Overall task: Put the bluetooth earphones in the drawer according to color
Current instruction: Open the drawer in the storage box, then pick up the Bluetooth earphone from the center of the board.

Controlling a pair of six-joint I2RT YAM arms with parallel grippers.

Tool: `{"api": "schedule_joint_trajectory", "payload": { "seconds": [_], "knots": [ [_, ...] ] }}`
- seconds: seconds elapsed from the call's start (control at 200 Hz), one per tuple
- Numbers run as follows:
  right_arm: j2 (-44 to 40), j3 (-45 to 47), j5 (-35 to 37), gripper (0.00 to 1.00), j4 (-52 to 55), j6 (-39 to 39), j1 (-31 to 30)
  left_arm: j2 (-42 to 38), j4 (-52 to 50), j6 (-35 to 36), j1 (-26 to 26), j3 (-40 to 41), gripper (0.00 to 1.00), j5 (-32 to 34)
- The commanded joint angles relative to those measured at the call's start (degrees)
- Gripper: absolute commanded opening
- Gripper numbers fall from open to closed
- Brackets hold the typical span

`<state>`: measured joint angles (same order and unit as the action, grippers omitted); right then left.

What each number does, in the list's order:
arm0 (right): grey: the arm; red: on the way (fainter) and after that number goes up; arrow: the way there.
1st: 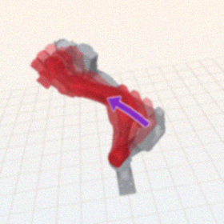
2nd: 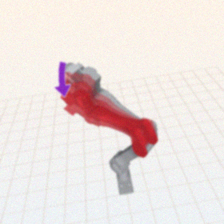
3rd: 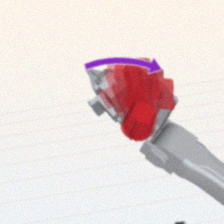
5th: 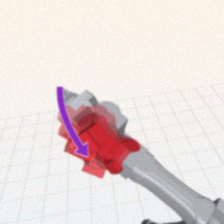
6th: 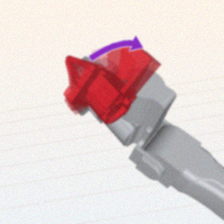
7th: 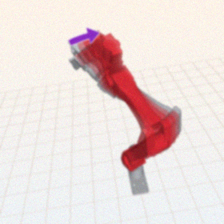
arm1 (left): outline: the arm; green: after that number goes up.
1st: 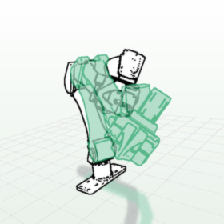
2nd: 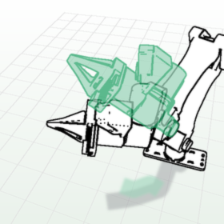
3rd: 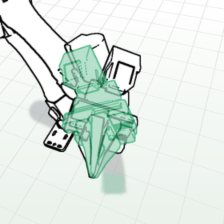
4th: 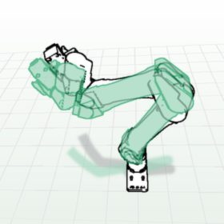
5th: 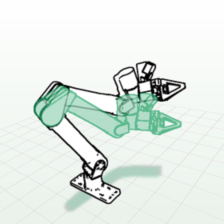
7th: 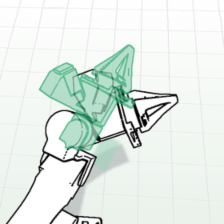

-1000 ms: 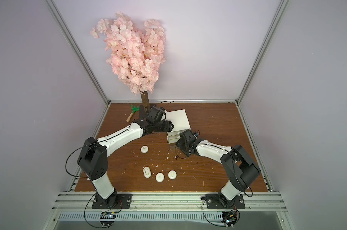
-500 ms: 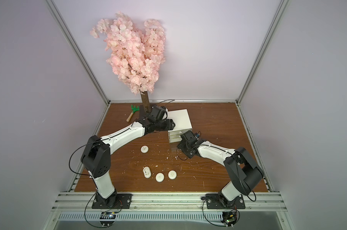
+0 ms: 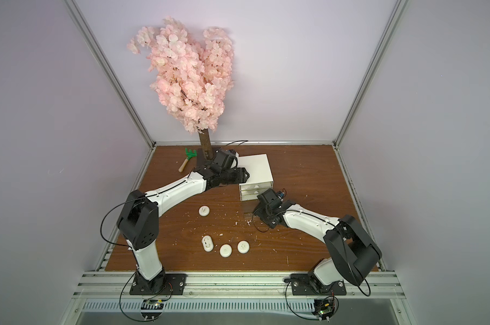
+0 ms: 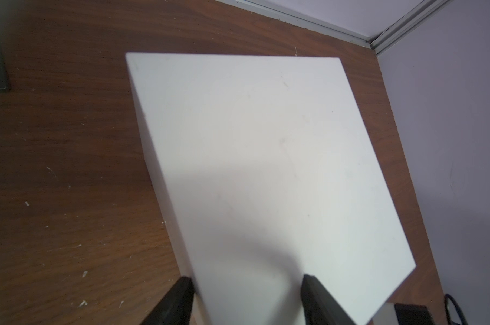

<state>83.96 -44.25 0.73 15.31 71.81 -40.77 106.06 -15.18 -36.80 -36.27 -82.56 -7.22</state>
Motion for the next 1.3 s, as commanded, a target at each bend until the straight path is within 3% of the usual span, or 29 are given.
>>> {"api": "schedule_joint_trajectory", "payload": {
  "seconds": [0.0,0.2,0.616,0.936,1.161,1.296],
  "knots": [
    [-1.12,1.8,-2.59,0.69,7.53,-0.85,-1.63,4.9,-6.33,0.95,-0.64,2.35,0.64,1.24],
    [-2.78,1.55,-1.96,0.69,7.75,-0.17,-2.23,4.68,-6.35,1.02,-0.64,2.5,0.64,1.1],
    [-9.31,-4.5,6.26,0.73,11.76,-0.05,-2.29,2.37,-6.43,1.29,-0.69,2.77,0.65,1.82],
    [-17.96,-2.42,8.45,0.75,12.84,0.92,-2.16,-0.97,-7.64,2.07,-0.68,1.47,0.69,3.66],
    [-28.32,-1.28,12.77,0.73,14.94,0.05,-2.05,-8.29,-11.03,4.08,-0.49,-1.46,0.75,8.03],
    [-33.54,-1.53,17.45,0.72,16.06,-2.49,-1.58,-17.37,-13.29,6.64,0.23,-1.01,0.77,13.68]
  ]
}}
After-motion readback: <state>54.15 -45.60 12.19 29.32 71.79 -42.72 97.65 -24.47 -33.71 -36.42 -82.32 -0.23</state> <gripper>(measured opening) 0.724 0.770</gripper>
